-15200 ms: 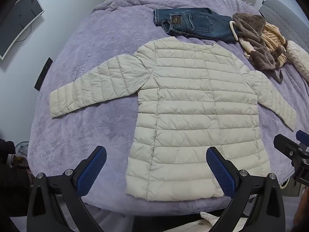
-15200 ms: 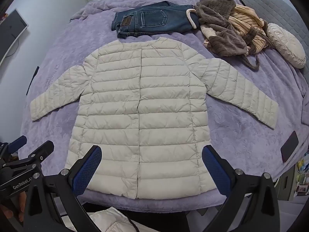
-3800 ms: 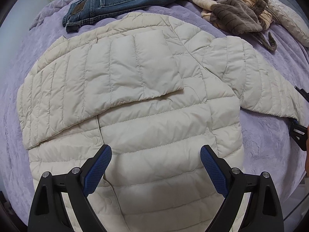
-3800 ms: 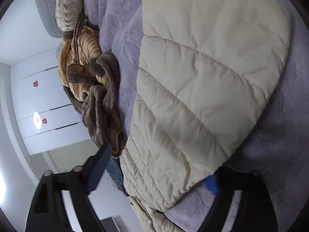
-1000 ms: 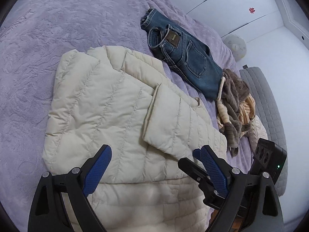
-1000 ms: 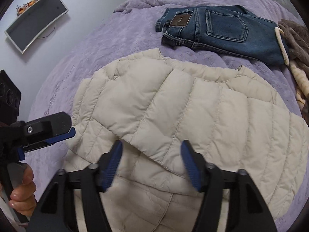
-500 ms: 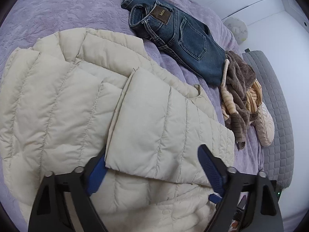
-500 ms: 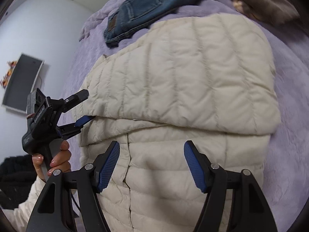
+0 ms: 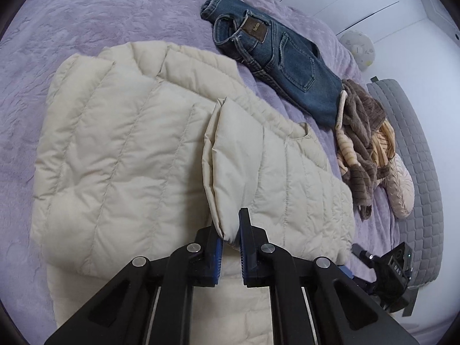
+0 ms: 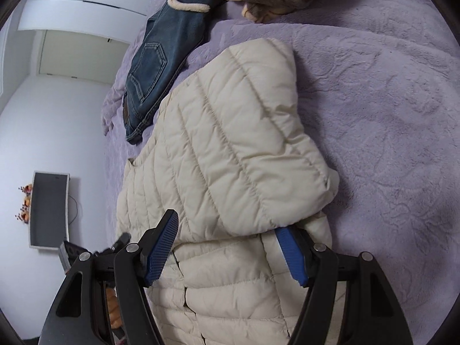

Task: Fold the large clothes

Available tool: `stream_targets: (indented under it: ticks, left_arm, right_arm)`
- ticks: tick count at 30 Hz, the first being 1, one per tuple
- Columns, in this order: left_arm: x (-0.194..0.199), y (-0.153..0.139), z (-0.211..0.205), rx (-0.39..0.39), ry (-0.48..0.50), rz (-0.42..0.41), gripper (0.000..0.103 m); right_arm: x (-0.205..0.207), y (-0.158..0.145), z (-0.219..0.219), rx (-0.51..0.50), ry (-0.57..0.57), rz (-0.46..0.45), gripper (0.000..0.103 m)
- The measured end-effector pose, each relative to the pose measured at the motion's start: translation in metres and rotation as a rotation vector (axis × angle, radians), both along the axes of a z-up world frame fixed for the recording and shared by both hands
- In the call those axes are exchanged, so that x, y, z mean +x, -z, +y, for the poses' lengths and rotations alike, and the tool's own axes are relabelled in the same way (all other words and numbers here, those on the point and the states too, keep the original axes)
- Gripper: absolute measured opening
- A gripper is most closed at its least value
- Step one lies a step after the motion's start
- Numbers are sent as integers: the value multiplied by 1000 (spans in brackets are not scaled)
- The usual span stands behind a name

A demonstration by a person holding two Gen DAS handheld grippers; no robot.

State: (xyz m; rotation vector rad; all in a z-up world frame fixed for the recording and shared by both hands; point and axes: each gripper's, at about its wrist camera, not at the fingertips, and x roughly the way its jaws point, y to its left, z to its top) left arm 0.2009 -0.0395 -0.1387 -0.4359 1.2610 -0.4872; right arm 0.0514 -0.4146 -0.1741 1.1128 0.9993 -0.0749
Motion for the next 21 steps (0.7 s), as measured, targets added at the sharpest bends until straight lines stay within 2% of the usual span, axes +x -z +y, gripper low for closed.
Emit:
stream_targets:
  ticks: [6,9,14,17,21]
  left_arm:
    - [-18,20,0,28,0,34,12]
    - [-23,20,0,39,2,28,12]
    - [-23,20,1,59,7,27,12]
    - [-23,20,0,67,6,23,12]
    - [-21,22,-4,64,-3,31,12]
  right_arm:
    - [0,11,-15,6,62,15,71]
    - [2,17,-20,-15,62,33,60]
    - [3,24,-31,-23,55,46,58]
    - [-1,15,-31,-54,23,57,58]
    - [-11,-10,-21,-161,-60,53,58]
